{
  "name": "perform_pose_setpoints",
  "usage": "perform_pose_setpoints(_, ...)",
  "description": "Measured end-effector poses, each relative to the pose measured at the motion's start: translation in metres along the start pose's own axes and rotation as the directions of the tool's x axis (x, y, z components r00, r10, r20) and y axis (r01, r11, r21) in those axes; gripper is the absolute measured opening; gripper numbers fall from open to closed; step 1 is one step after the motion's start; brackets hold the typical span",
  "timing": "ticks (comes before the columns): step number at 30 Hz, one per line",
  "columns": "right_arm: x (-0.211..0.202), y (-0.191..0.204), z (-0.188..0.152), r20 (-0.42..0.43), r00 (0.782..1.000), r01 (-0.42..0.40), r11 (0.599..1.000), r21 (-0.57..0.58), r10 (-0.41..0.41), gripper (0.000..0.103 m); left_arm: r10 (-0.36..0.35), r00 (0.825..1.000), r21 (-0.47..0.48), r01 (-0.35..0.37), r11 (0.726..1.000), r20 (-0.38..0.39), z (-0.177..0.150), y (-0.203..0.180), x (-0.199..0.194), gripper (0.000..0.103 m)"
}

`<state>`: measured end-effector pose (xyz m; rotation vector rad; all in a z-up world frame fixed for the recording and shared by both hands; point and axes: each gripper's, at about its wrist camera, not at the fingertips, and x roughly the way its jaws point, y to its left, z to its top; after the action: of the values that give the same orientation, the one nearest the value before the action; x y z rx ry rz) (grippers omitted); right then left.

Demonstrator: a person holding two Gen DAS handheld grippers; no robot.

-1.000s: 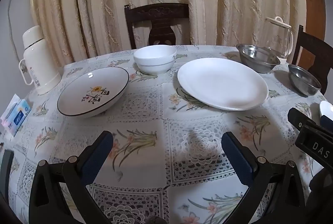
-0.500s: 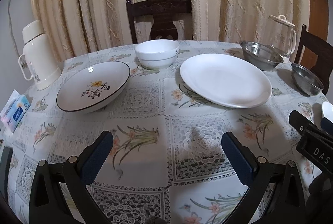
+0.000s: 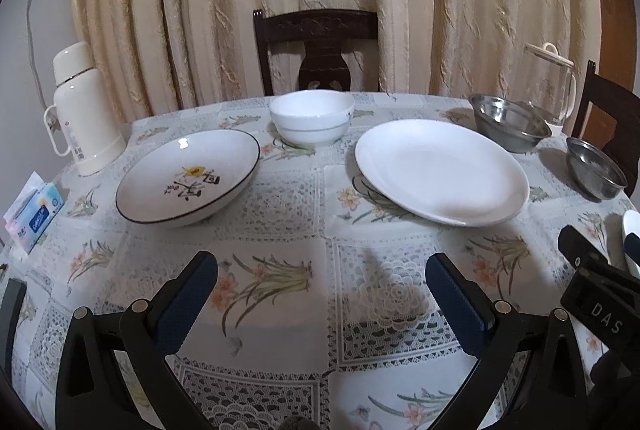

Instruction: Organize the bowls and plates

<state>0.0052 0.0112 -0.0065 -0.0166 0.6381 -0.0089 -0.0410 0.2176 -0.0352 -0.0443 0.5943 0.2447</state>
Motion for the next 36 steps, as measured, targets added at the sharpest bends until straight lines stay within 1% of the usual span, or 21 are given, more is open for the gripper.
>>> perform_pose_setpoints(12, 0.0004, 0.0004, -0.0012, -0.009, 1.000, -0.022, 1.000, 0.001, 0.022, 0.103, -0.002, 1.000, 0.019, 0.002, 1.000, 0.021, 0.0033, -0.0041, -0.0040, 0.103)
perform_pose_setpoints(22, -0.0033, 0.0020, -0.0011, 0.000, 1.000, -0.030, 1.000, 0.006, 0.030, 0.103, 0.000, 1.000, 0.007, 0.000, 1.000, 0.004, 0.0025, -0.0052, -0.0011, 0.103)
perform_pose_setpoints(36, -0.0016, 0.0037, 0.0013, -0.010, 0.999, -0.038, 0.999, 0.005, 0.038, 0.103, -0.005, 1.000, 0.016, 0.005, 1.000, 0.016, 0.0028, -0.0069, -0.0011, 0.103)
